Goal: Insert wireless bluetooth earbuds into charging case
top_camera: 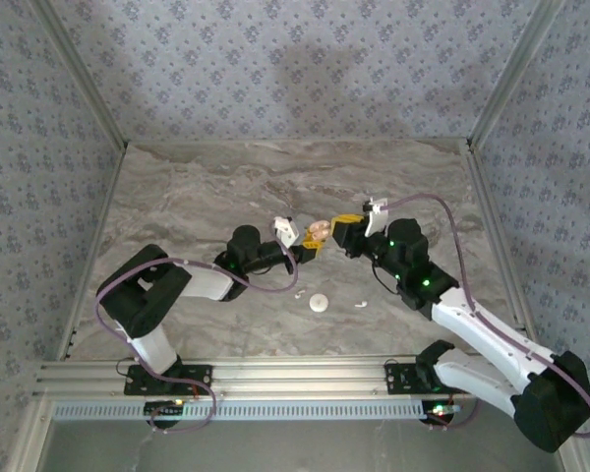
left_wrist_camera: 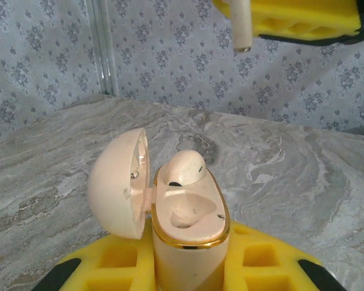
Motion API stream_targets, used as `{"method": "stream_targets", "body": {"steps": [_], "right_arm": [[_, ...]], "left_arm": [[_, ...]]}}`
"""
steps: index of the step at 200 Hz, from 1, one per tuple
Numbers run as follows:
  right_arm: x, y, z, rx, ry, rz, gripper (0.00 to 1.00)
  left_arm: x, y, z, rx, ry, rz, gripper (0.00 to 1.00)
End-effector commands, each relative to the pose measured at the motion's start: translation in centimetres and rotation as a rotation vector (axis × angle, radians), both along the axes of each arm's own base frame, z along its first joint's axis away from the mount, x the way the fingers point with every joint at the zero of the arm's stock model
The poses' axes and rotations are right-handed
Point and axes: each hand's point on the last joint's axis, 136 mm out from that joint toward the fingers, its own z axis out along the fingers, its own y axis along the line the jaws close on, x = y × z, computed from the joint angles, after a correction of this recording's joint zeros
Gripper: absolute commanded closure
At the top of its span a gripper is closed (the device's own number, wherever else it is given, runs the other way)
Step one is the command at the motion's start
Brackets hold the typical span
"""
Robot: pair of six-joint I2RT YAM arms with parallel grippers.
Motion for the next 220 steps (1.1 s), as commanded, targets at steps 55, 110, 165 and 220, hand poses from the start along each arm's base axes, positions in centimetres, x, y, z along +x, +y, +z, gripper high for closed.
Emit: {"method": "stream_targets", "body": {"steps": [55, 110, 165, 220], "right_arm": [[-0.4, 1.9, 0.6, 0.020, -0.037, 0.066, 0.75], [-1.4, 3.0, 0.2, -0.004, -0.064, 0.113, 0.75], [-1.3, 2.7, -0.7, -0.020, -0.064, 0.090, 0.75], [-0.9, 2.5, -1.3, -0.019, -0.066, 0.060, 0.75]], "left_arm": [[-0.2, -0.7, 3.0, -0.051, -0.146, -0.011, 0.84], [-0.7, -0.9, 3.1, -0.030, -0.236, 0.003, 0.84], [-0.5, -0.7, 3.9, -0.056, -0.244, 0.022, 0.84], [-0.6, -0.7, 4.5, -0.086, -0.237, 0.018, 0.84]]}}
